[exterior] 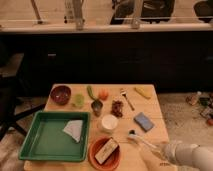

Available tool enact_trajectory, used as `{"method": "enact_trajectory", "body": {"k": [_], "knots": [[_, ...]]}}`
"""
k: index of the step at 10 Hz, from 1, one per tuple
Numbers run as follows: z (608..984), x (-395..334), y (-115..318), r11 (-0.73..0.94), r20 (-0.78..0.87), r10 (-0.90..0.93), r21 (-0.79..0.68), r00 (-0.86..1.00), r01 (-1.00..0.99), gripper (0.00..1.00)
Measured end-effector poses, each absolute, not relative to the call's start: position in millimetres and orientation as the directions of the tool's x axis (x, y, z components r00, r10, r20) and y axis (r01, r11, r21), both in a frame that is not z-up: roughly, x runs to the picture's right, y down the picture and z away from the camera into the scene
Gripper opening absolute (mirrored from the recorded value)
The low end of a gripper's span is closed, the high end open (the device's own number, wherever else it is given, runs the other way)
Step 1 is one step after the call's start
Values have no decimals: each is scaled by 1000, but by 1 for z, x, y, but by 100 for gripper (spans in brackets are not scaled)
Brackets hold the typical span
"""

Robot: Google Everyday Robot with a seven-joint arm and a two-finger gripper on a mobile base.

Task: Wipe purple bowl with brush

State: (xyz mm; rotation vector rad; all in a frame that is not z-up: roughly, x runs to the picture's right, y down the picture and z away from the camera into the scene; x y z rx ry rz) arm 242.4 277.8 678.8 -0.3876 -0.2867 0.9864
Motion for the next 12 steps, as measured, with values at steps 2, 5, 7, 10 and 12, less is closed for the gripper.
{"method": "enact_trajectory", "body": {"k": [2, 5, 7, 10, 12], "knots": [[667, 236, 258, 513, 88, 845, -414, 528, -752, 0], [655, 223, 233, 532, 131, 839, -398, 528, -747, 0], [651, 203, 214, 560, 159, 822, -399, 546, -726, 0], [650, 202, 213, 561, 160, 821, -400, 548, -725, 0], [651, 199, 213, 564, 162, 819, -402, 551, -721, 0]]}}
